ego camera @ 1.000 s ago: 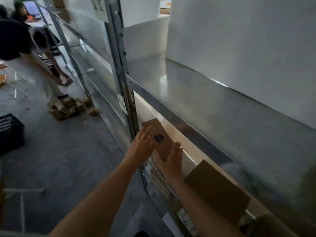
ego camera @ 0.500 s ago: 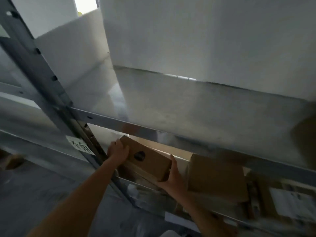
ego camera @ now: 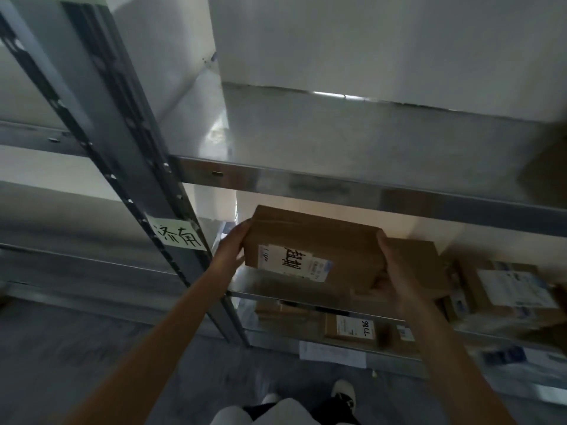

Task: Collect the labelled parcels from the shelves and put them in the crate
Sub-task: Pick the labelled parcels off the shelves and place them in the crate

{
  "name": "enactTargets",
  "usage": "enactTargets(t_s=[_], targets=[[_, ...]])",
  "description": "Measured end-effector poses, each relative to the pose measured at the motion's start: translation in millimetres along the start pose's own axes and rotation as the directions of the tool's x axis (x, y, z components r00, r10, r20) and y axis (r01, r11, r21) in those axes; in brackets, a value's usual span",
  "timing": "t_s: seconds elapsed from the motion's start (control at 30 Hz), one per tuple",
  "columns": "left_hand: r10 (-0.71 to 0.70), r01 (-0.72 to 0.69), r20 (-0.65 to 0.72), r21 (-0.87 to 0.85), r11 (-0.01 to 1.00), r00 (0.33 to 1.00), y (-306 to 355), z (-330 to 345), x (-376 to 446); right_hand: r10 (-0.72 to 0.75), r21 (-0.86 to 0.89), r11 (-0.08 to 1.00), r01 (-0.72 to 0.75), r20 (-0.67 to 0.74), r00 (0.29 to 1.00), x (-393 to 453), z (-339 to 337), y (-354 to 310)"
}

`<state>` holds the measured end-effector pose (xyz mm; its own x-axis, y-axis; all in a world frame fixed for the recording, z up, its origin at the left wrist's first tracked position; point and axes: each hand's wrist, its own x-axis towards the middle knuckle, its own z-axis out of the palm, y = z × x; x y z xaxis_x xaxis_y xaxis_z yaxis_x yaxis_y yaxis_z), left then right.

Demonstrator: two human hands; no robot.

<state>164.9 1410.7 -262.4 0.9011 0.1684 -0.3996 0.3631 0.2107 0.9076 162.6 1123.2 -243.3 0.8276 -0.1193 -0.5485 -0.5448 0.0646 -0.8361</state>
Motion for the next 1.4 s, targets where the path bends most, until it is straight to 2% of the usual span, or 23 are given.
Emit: enactTargets(t_s=[0.1, 0.27, 0.37, 0.43, 0.53, 0.63, 0.77, 0.83, 0.93, 1.03, 1.1, 1.2, 1.4], targets=[[0.008, -0.007, 0.041, -0.041, 0.999, 0.999, -10, -3, -12, 0.014, 0.007, 1.000, -0.014, -0.011, 1.000, -8, -1, 0], [0.009, -0.009, -0.006, -0.006, 1.000, 1.000, -13, -2, -27, -0.025, -0.072, 0.997, 0.027, 0.025, 0.999, -19, 3, 6], [0.031, -0.031, 0.016, -0.016, 0.999, 0.999, -17, -5, -31, -0.052, 0.006, 0.999, 0.051, 0.075, 0.996, -22, 6, 6], [0.038, -0.036, 0.037, -0.045, 0.998, 0.999, -20, -9, -31, -0.104, 0.035, 0.994, 0.101, 0.094, 0.990, -25, 9, 3], [0.039, -0.032, 0.061, -0.119, 0.992, 0.997, -26, -11, -32, -0.234, 0.101, 0.968, 0.230, 0.035, 0.972, -25, 18, -3], [0.005, 0.030, 0.139, -0.251, 0.968, 0.990, -41, -4, -43, -0.276, 0.130, 0.952, 0.276, -0.018, 0.961, -25, 35, 1], [-0.073, 0.202, 0.321, -0.390, 0.899, 0.944, -67, 5, -67, -0.294, 0.156, 0.937, 0.312, -0.126, 0.947, -32, 57, 19], [-0.062, 0.239, 0.384, -0.433, 0.869, 0.921, -75, 10, -79, -0.236, 0.209, 0.946, 0.247, -0.073, 0.969, -36, 64, 31], [-0.093, 0.231, 0.379, -0.338, 0.912, 0.921, -83, 16, -90, -0.274, 0.224, 0.939, 0.260, 0.032, 0.961, -43, 75, 47], [-0.094, 0.115, 0.336, -0.043, 0.992, 0.937, -85, 8, -93, -0.344, 0.213, 0.920, 0.328, 0.042, 0.938, -42, 75, 46], [-0.071, 0.036, 0.329, 0.110, 0.993, 0.942, -77, 4, -92, -0.359, 0.184, 0.920, 0.345, 0.049, 0.932, -41, 74, 42], [-0.006, -0.007, 0.287, 0.046, 0.999, 0.958, -63, 13, -85, -0.329, 0.153, 0.936, 0.317, 0.056, 0.943, -41, 82, 46], [0.044, -0.010, 0.220, -0.152, 0.988, 0.975, -55, 31, -87, -0.272, 0.260, 0.931, 0.258, 0.018, 0.962, -48, 91, 55]])
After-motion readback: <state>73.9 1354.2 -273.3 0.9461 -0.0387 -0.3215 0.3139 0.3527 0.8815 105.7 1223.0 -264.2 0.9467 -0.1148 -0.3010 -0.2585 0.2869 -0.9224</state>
